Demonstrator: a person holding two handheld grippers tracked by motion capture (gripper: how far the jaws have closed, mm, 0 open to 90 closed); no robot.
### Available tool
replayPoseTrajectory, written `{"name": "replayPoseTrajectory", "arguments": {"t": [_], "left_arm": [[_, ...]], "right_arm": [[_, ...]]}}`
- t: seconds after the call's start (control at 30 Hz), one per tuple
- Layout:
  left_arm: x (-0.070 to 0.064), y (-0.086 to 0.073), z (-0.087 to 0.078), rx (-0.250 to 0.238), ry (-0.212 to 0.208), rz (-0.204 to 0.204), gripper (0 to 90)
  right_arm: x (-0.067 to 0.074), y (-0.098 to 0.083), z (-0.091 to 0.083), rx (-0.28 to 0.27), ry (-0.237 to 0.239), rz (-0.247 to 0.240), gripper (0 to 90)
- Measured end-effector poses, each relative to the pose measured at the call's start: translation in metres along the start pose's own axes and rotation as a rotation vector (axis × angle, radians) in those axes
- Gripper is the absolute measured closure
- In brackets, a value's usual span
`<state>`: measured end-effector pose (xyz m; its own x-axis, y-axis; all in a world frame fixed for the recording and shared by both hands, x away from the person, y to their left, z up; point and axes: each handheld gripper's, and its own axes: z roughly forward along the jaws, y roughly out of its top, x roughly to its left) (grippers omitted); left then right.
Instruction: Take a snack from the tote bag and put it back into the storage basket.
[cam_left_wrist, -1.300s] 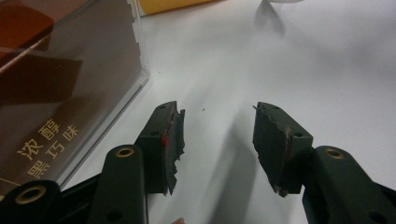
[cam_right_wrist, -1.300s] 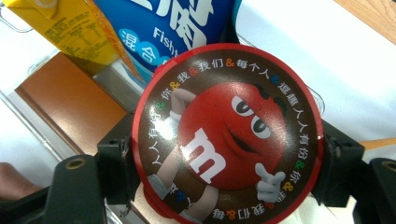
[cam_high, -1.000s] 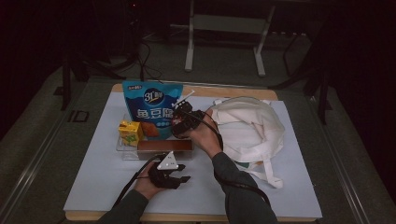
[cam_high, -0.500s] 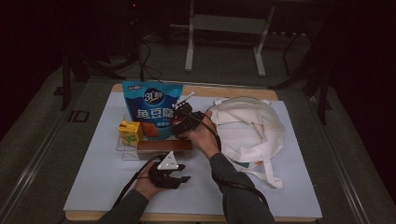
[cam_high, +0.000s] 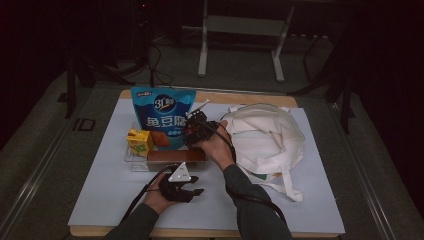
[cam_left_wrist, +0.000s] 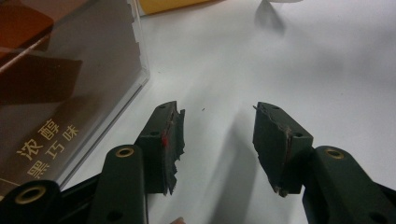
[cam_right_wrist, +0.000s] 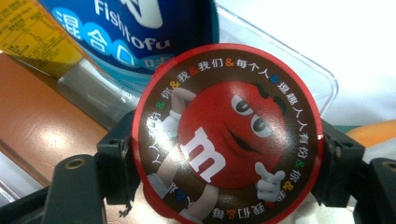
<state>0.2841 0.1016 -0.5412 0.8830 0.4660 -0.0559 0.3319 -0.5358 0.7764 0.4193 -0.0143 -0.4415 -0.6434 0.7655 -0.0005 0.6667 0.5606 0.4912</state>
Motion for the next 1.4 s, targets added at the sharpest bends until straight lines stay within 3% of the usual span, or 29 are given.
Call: {"name": "replayPoseTrajectory", "arguments": {"t": [1.4], "left_arm": [[-0.001,0.0,0.0,0.002,-0.001,0.002,50.3]], "right_arm": [[0.007,-0.003,0.018,0.076,0.006,-0.021,25.1]]}}
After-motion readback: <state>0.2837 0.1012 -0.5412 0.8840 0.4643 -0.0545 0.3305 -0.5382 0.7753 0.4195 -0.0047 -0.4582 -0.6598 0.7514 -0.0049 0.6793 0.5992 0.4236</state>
